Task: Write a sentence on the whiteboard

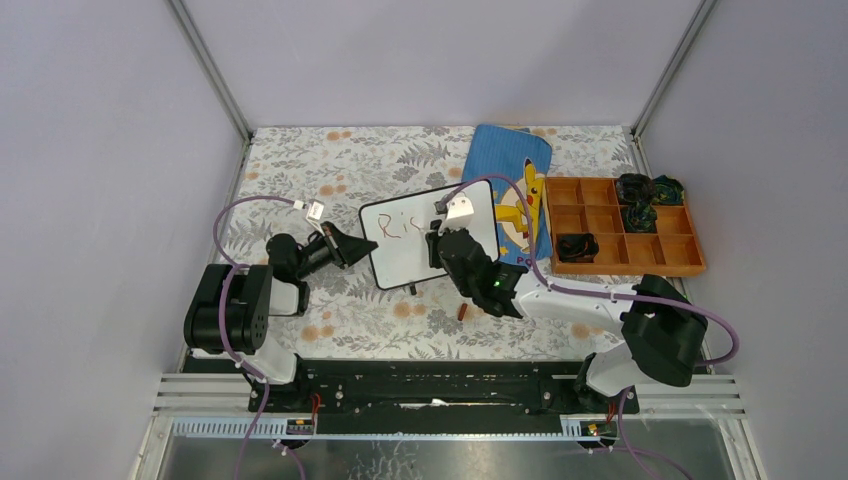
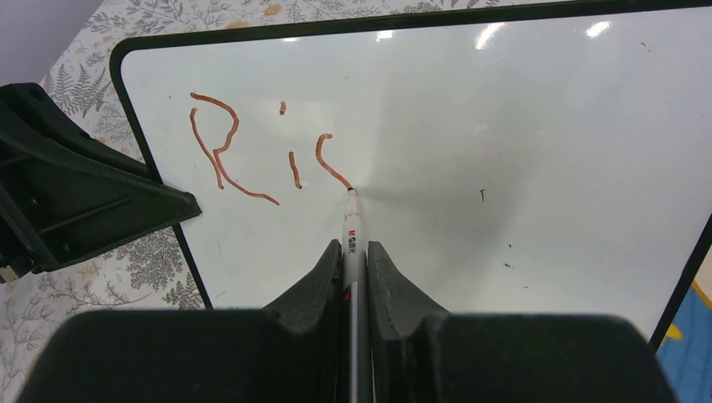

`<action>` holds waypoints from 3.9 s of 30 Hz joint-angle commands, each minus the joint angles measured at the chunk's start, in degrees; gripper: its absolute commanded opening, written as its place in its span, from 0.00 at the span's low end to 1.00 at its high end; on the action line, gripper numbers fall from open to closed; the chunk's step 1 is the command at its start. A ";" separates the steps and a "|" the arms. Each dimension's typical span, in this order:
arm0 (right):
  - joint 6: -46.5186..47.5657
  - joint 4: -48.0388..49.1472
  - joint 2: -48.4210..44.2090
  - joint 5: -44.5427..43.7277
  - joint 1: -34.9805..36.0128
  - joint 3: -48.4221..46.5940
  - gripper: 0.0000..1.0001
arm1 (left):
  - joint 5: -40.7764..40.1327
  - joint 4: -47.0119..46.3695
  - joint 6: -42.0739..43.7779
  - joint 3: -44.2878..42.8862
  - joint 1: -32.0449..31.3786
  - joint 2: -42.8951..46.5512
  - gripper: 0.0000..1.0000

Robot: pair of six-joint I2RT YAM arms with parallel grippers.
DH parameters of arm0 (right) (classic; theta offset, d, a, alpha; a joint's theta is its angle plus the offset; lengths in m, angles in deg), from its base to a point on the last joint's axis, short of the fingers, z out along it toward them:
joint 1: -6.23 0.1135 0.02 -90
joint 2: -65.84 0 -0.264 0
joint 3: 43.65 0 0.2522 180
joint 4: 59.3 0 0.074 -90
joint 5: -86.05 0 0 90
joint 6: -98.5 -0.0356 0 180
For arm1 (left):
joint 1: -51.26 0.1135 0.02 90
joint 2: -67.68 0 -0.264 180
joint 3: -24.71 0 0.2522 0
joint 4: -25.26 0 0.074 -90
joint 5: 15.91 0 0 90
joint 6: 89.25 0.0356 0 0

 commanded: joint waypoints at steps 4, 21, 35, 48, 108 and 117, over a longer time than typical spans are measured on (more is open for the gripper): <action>-0.74 1.03 -1.28 1.55 -0.54 1.14 0.00 | -0.81 2.71 1.37 -0.63 -0.56 0.37 0.00; -0.76 4.96 -1.16 7.31 -0.32 0.02 0.00 | -0.80 3.10 1.66 -0.63 -0.63 0.36 0.00; 2.09 4.43 -11.30 -0.22 -0.64 6.62 0.00 | -1.03 4.31 2.40 -0.72 -0.73 1.02 0.00; 1.63 7.18 -7.32 0.95 -0.76 3.75 0.00 | -0.99 5.14 2.89 -0.87 -0.76 1.26 0.00; 2.40 7.37 -0.44 0.39 -3.15 0.23 0.00 | -1.08 8.31 4.71 -1.60 -0.72 1.29 0.00; 1.15 6.16 -1.65 0.65 -2.83 3.42 0.00 | -1.25 8.95 4.84 -1.77 -0.72 1.32 0.00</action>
